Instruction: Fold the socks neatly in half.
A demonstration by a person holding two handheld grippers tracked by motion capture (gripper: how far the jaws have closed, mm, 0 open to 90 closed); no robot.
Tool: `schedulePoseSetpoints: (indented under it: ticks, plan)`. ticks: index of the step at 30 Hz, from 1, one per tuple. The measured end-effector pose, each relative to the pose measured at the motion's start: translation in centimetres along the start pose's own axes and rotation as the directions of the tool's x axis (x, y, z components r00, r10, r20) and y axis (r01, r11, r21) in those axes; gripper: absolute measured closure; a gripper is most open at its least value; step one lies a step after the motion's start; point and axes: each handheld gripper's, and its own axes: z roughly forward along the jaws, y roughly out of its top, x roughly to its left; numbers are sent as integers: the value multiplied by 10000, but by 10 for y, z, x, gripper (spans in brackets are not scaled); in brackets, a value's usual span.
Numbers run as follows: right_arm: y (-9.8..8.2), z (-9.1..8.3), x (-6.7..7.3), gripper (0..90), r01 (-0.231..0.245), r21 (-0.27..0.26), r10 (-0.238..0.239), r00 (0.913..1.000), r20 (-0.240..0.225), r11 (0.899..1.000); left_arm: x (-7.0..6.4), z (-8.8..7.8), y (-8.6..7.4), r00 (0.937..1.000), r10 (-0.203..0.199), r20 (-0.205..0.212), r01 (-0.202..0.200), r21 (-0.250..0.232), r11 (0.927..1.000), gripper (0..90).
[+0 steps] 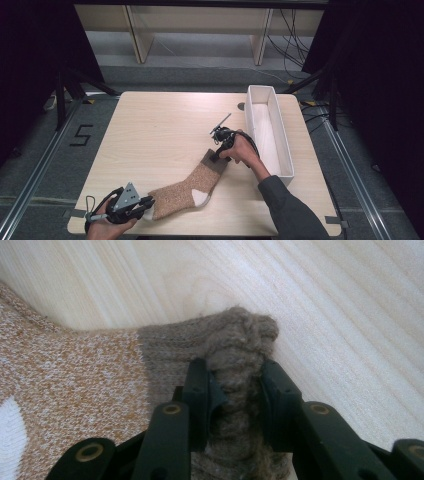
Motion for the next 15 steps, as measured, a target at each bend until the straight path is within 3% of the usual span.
schedulePoseSetpoints:
  ticks: [6,9,10,15]
  plan:
    - [0,-5,0,718,142,-207,-139,9997,177,9997,3,0,-2,9997,238,-3,-238,320,9992,822]
    - [0,-9,2,723,144,-227,-138,9995,268,9996,1,6,-2,9991,353,231,-366,598,9975,829]
    - [0,-10,1,723,508,-311,-500,9984,265,9982,0,9,-2,9989,353,296,-373,699,9969,830]
    - [-1,-12,0,725,467,-287,-455,9982,390,9985,-5,18,-1,9989,200,424,-230,732,9970,862]
